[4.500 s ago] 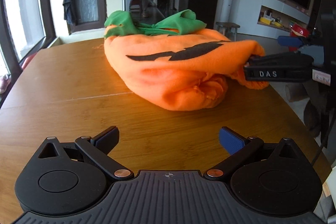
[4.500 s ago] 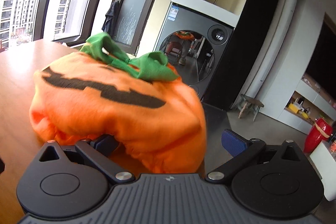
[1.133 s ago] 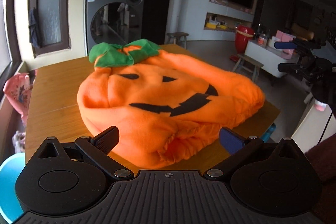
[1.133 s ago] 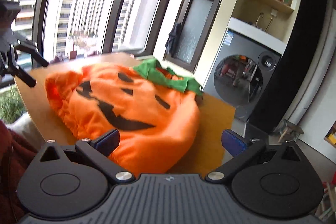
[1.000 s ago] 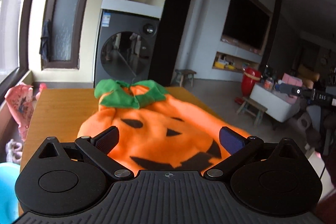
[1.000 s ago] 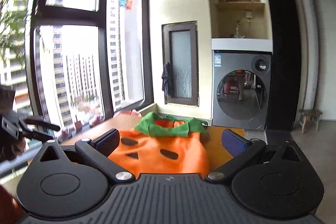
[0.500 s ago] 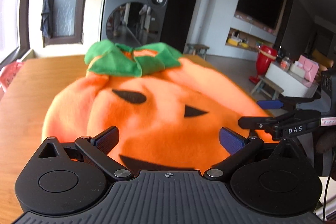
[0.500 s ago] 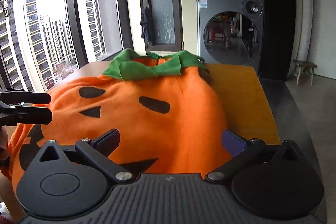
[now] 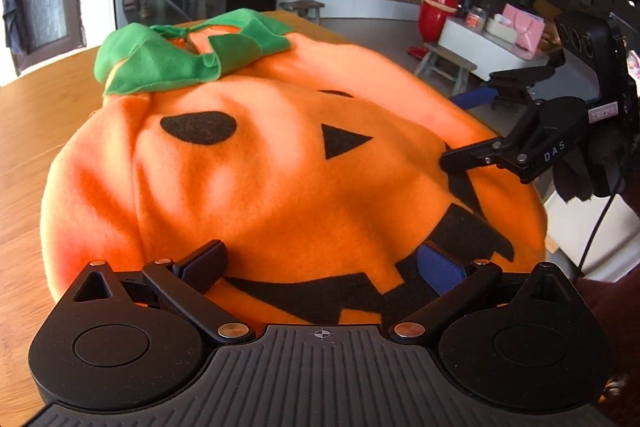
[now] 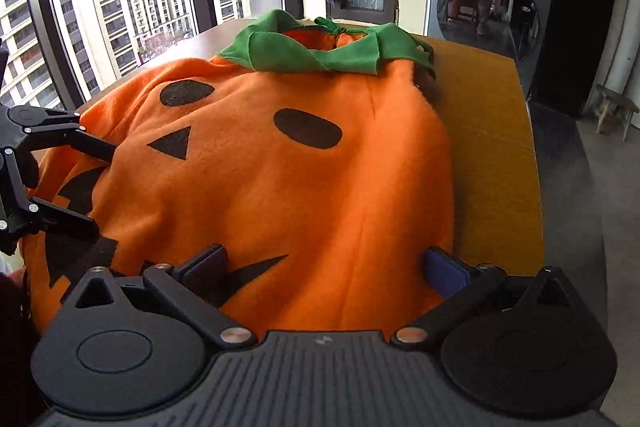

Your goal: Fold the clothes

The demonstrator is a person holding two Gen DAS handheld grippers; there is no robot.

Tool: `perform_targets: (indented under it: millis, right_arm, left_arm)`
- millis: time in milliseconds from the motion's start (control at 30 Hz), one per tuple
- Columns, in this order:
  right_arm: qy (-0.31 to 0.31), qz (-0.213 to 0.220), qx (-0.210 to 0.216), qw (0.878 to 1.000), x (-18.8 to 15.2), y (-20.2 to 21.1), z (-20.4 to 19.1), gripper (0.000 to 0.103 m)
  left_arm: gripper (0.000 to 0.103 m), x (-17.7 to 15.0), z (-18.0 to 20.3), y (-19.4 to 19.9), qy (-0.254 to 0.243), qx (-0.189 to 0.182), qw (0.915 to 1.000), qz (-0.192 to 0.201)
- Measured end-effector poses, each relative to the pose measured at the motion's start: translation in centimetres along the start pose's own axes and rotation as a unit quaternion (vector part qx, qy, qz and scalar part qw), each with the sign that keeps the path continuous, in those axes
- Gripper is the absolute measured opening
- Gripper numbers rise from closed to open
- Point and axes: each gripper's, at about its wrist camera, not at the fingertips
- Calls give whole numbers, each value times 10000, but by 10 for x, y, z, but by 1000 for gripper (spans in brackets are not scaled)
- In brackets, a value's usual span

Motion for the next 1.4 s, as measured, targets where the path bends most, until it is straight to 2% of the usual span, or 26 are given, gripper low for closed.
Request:
perform_targets:
  millis: [100, 167, 233, 300, 367, 433, 600, 733, 800, 833, 900, 967, 1067, 1167, 1200, 1300, 1333, 1400]
  right_arm:
    - [37, 291, 147, 9995, 33, 11, 3, 103]
    - [-663, 637, 608, 9939, 64, 12, 16, 103]
    - [-1455, 754, 1180, 9794, 91, -1, 32, 103]
    - [-1724, 681, 1297, 9741, 113, -28, 33, 103]
    - [-1802, 598, 1325, 9728, 130, -54, 29, 103]
    - [-1751, 446, 1670, 9693, 142, -81, 20, 103]
    - [-1760, 233, 2218, 9588, 156, -134, 3, 103]
    - [-2047, -481, 2681, 9402, 135, -162, 7, 103]
    - [-1999, -528, 2569, 9441, 119, -163, 12, 103]
    - [-1978, -432, 2556, 9454, 112, -162, 16, 103]
    - [-2084, -203, 2714, 9394, 101, -157, 25, 103]
    - [-2126, -12, 2769, 9371, 92, -150, 32, 103]
    - [-1815, 121, 2606, 9482, 89, -146, 19, 103]
    - [-1545, 121, 2433, 9575, 89, -143, 8, 103]
    - [-1449, 53, 2428, 9592, 90, -142, 7, 103]
    - [-1122, -163, 2375, 9648, 94, -140, 3, 103]
    - [-998, -239, 2341, 9668, 95, -139, 1, 103]
    - [-900, -121, 2160, 9722, 99, -125, 3, 103]
  left_arm:
    - [103, 21, -17, 7, 302, -123, 9989, 346]
    - [103, 38, -35, 5, 708, -98, 9951, 676]
    - [103, 55, -55, -11, 1212, -29, 9882, 938]
    - [103, 64, -77, -27, 1684, 16, 9793, 1121]
    - [103, 61, -89, -47, 1974, -237, 9754, 955]
    - [103, 55, -97, -64, 2187, -428, 9718, 776]
    - [103, 43, -94, -63, 1851, -432, 9773, 936]
    - [103, 43, -92, -63, 1575, -569, 9827, 788]
    - [103, 47, -95, -59, 1431, -710, 9851, 638]
    - [103, 49, -99, -53, 1473, -816, 9833, 685]
    - [103, 58, -109, -35, 1629, -1051, 9735, 1216]
    - [103, 74, -120, -21, 1830, -1195, 9591, 1797]
    - [103, 100, -132, -27, 2187, -1397, 9357, 2392]
    - [103, 108, -149, -70, 2605, -1768, 9168, 2456]
    - [103, 107, -154, -83, 2792, -1746, 9140, 2372]
    - [103, 86, -175, -121, 3743, -1660, 8900, 2007]
    - [103, 77, -182, -125, 3938, -1774, 8771, 2099]
    - [103, 71, -189, -121, 4038, -1887, 8677, 2200]
Point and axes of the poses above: each gripper's, at about its wrist camera, not at the fingertips, and y roughly against the way its jaws point, z to its right, x to its top, and after that the axes turned 7 degrees about -y, right-handed
